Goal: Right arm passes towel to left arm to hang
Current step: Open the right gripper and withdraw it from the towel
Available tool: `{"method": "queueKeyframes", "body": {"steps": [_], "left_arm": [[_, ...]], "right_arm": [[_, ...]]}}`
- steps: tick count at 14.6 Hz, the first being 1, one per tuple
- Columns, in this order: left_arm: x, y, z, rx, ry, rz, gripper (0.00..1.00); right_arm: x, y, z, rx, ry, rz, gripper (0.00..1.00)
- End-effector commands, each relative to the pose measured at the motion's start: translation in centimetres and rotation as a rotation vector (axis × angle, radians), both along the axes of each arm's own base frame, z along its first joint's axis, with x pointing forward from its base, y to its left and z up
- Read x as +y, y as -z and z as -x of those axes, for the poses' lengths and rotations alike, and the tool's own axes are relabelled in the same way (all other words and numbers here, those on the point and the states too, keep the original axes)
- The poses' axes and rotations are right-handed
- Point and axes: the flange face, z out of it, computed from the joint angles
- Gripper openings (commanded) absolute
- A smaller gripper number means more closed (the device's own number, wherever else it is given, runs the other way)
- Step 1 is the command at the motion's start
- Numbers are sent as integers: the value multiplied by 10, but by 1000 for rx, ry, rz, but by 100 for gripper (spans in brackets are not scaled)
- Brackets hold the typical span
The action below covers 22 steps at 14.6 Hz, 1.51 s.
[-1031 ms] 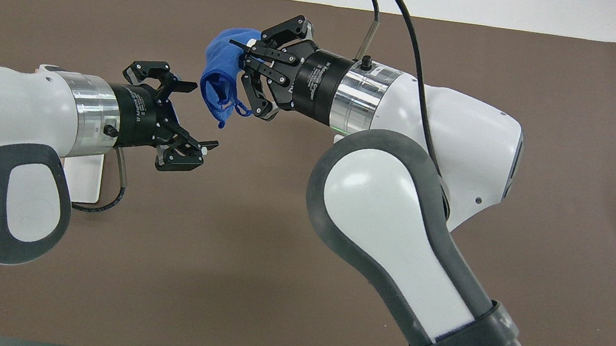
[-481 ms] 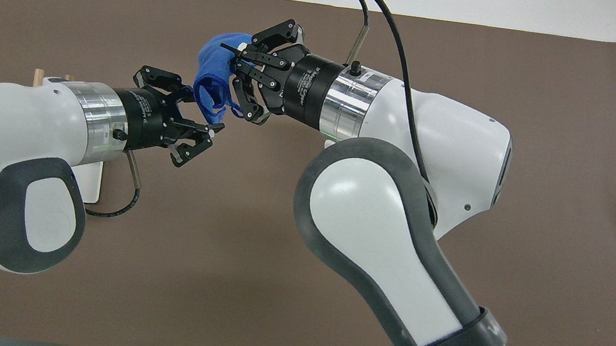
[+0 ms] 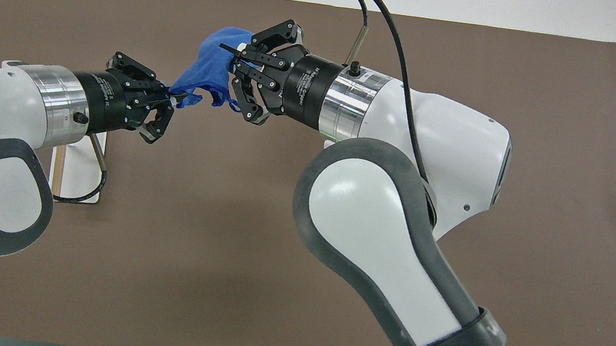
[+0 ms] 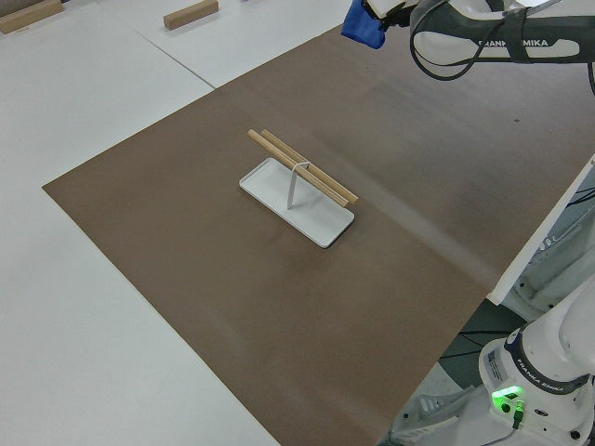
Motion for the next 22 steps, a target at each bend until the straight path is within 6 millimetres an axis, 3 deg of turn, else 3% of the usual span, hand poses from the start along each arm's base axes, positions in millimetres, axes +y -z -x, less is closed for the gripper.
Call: {"method": "queueKeyframes", "body": {"steps": [1,3,6,8,10,13,17,22], "left_arm": [[12,-7,-9,-46,21,-15,0],[15,-12,-9,-59,27,-30,0],[15,-20,-8,-136,125,-255,0],[13,-25,-8,-172,166,-350,0],[14,-24,-8,-189,195,-415,0],[14,-23,-7,-219,258,-557,0],[33,-19,-7,-234,352,-730,0],[56,-12,-3,-247,453,-845,0]], "right_arm": [[1,-3,0,-6,24,-13,0],[2,-3,0,-9,21,-10,0],[1,-2,0,-39,8,9,0],[0,0,-1,-94,-15,42,99],[-1,6,0,-226,-86,141,100],[-22,23,-10,-433,-211,387,100],[-81,48,-29,-606,-401,743,100],[-173,73,-39,-659,-882,1045,100]]}}
